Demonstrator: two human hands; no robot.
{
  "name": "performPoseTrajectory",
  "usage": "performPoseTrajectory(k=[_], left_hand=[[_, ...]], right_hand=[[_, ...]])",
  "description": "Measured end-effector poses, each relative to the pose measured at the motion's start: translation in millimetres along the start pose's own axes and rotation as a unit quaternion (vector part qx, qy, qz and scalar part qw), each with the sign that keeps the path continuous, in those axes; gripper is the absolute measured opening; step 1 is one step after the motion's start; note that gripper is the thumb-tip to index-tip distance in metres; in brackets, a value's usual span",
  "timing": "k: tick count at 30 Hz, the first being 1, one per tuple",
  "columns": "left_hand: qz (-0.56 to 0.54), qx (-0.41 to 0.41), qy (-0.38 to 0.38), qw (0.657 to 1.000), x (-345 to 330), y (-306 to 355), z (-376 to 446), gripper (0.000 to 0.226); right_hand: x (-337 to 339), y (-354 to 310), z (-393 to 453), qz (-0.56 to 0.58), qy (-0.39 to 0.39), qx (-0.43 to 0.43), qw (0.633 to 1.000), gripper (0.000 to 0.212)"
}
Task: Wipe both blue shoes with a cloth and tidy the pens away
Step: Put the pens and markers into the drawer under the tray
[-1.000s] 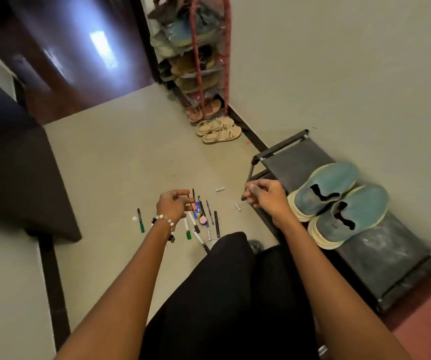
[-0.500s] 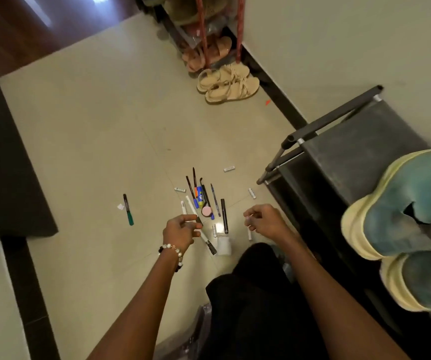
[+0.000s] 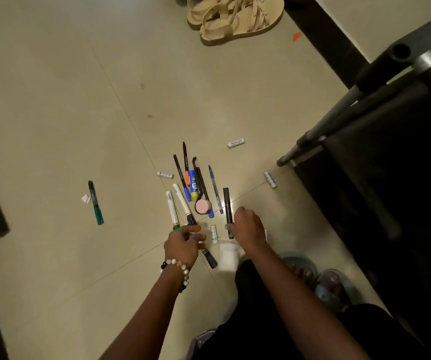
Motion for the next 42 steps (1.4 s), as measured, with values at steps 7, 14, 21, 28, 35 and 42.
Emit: performPoseTrajectory(k=[7, 14, 21, 28, 35, 42], left_hand=[[-0.019, 0.000, -0.005, 1.000, 8, 32, -10, 0.016], [-0.122, -0.008, -0.039, 0.992, 10, 74, -49, 0.017], [-0.278, -0.073, -0.148, 0.946, 31, 175, -164, 0.017], [-0.327, -0.215, -0.166, 0.905, 84, 273, -324, 0.007], [-0.311, -0.259, -0.135, 0.904, 118, 254, -388, 0.008], [-0.288, -0.127, -0.078, 0.946, 131, 155, -331, 0.021]], right_hand=[[25, 1, -16, 0.100, 0.014, -0.041, 0.994, 0.023], [80, -38, -90, 0.220, -0.062, 0.098, 0.969, 0.017], [180, -114, -240, 0.156, -0.052, 0.189, 0.968, 0.018], [224, -180, -411, 0.179, 0.065, 0.274, 0.943, 0.015], [191, -185, -470, 0.321, 0.105, 0.301, 0.892, 0.020], [116, -129, -397, 0.336, 0.076, 0.159, 0.925, 0.010]])
Point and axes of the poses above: each hand's wrist, its own z-axis towards the middle knuckle, its own x-axis out of the back of the hand, y = z × x, the point moved 3 cm from there along z, towards the middle knuckle, and after that the axes turned 13 degrees about -y, right-handed, at the moved point
